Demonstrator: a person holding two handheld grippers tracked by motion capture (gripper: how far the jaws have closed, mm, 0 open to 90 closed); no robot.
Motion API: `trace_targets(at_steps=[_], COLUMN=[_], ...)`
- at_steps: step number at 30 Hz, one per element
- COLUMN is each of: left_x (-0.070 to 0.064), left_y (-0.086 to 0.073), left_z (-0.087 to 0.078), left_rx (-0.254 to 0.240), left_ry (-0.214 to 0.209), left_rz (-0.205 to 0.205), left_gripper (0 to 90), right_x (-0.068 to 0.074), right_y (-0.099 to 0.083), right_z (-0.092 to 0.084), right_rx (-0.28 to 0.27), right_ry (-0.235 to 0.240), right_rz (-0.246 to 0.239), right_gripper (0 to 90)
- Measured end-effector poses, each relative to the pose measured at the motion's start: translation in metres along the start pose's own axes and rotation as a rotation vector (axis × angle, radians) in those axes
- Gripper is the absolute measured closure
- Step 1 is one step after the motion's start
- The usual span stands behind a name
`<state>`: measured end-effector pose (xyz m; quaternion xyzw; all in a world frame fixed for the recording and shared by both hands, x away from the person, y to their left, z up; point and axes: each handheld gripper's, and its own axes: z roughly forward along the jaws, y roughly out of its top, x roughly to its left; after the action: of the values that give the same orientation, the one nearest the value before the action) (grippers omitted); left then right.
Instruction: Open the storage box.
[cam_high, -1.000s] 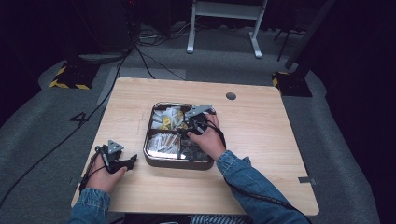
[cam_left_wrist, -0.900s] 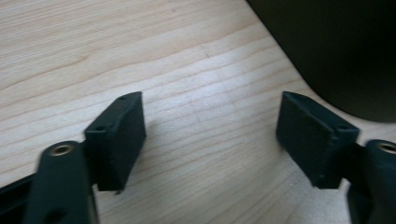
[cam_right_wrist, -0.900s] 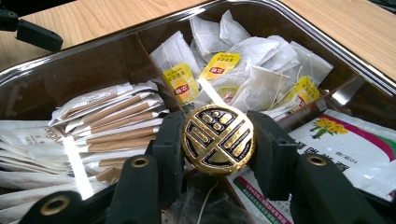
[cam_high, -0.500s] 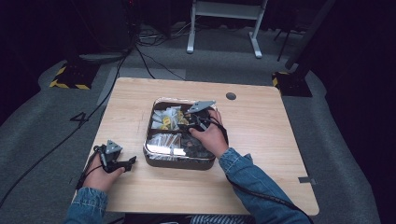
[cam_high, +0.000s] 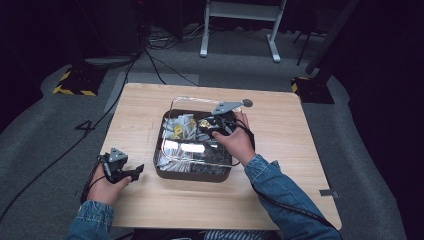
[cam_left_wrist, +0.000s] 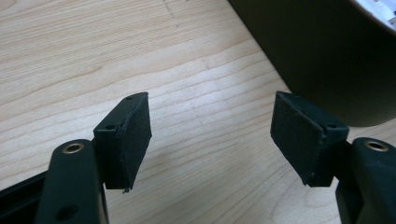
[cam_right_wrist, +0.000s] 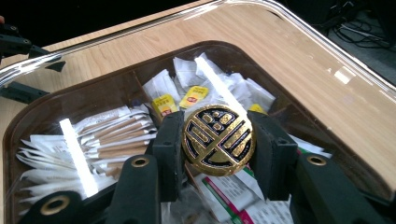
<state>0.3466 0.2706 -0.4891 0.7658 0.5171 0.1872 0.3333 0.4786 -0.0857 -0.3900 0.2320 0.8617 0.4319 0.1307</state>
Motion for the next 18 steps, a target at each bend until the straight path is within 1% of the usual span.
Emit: trace_targets(at_steps=[1,2,5,7,10,11,12,18], left_x=[0.001,0.001,0.003,0.004,0.005,0.006,0.006,0.009], left_y=[-0.001,-0.001,-0.001,0.0,0.002,0.002,0.003,0.003], left_z=[0.0,0.001,0.002,0.003,0.002,0.002,0.001,0.002], left_rx=[0.013,0.027,0.042,0.045,0.044,0.043,0.04,0.046], left_ry=[0.009,0.014,0.019,0.024,0.025,0.027,0.031,0.041], left_rz=[0.003,0.003,-0.006,-0.017,-0.025,-0.025,-0.029,-0.03], left_gripper=[28.1,28.1,27.9,27.5,27.2,27.2,27.2,27.2], right_x=[-0.003,-0.003,-0.011,-0.018,-0.029,-0.036,-0.036,-0.057], right_y=[-0.001,-0.001,-0.006,-0.01,-0.018,-0.023,-0.023,-0.036], right_z=[-0.007,-0.007,-0.019,-0.028,-0.041,-0.05,-0.05,-0.075], right_rx=[0.001,0.001,-0.001,-0.004,-0.005,-0.005,-0.005,-0.003], right_ry=[-0.012,-0.012,-0.027,-0.035,-0.063,-0.08,-0.08,-0.131], right_rz=[-0.008,-0.008,0.005,0.022,0.041,0.05,0.05,0.073], right_gripper=[58.8,58.8,58.7,58.7,58.7,58.7,58.7,58.7])
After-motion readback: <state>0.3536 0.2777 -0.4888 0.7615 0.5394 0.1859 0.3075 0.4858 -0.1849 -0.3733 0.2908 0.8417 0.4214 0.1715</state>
